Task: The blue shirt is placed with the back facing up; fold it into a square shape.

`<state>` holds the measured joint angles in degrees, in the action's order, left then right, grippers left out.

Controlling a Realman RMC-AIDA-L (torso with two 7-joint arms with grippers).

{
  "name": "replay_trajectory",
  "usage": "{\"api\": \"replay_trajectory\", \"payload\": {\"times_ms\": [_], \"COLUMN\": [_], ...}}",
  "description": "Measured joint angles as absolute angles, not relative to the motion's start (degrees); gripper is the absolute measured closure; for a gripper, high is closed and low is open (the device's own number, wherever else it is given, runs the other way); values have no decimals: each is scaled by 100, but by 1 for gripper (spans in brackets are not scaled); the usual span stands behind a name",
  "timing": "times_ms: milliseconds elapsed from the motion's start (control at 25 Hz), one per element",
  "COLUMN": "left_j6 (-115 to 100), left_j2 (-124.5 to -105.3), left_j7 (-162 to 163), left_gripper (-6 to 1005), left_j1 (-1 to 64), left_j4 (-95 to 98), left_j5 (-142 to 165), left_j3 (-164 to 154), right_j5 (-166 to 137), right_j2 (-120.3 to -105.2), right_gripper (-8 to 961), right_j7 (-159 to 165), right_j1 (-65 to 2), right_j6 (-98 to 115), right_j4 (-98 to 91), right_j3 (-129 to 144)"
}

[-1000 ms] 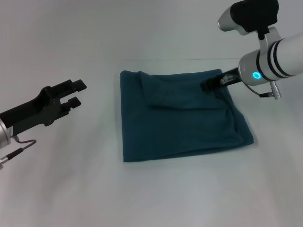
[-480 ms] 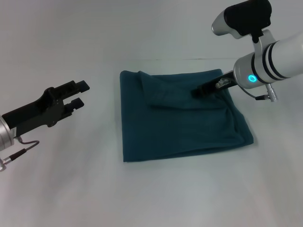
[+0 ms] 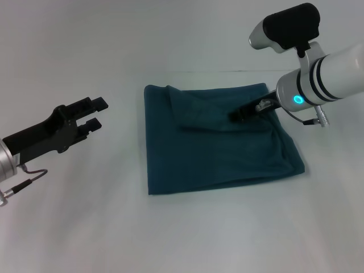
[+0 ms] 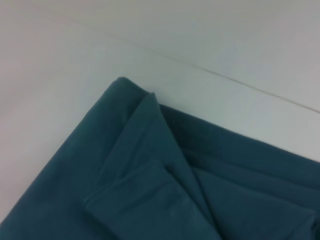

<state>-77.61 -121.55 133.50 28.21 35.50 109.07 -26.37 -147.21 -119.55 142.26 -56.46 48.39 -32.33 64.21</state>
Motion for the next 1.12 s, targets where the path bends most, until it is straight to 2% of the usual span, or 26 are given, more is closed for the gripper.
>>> {"api": "replay_trajectory", "payload": {"times_ms": [80,160,400,600,1120], "left_j6": [-7761,-7758,-7746,-7743,-7752], "left_j2": [-12155,-12155,-12155,-12155,-12155], "left_j7": [13350,13350,13350,13345,13334], "left_gripper": [337,337,337,338,338], "left_j1": [2817,2811,2805,2804,2782], "left_j4": [3550,3550,3551,3551,3541], "left_j5": [10907,10907,10907,10907,10907], "left_j3": [-2637,-2637,-2637,-2637,-2605], "right_j5": [-14704,-14700,-14710,-14714,-14729], "right_j2": [-11954,-11953,-11953,-11953,-11953], "right_gripper": [478,642,856,930,928], "right_j7": [14224,14221,14220,14241,14818], "right_j1": [-5620,-5612,-5639,-5629,-5039], "right_j6": [4837,4835,4833,4842,5084], "right_j4": [-3266,-3274,-3222,-3230,-4177], "right_j3": [6418,6416,6423,6424,6378]}}
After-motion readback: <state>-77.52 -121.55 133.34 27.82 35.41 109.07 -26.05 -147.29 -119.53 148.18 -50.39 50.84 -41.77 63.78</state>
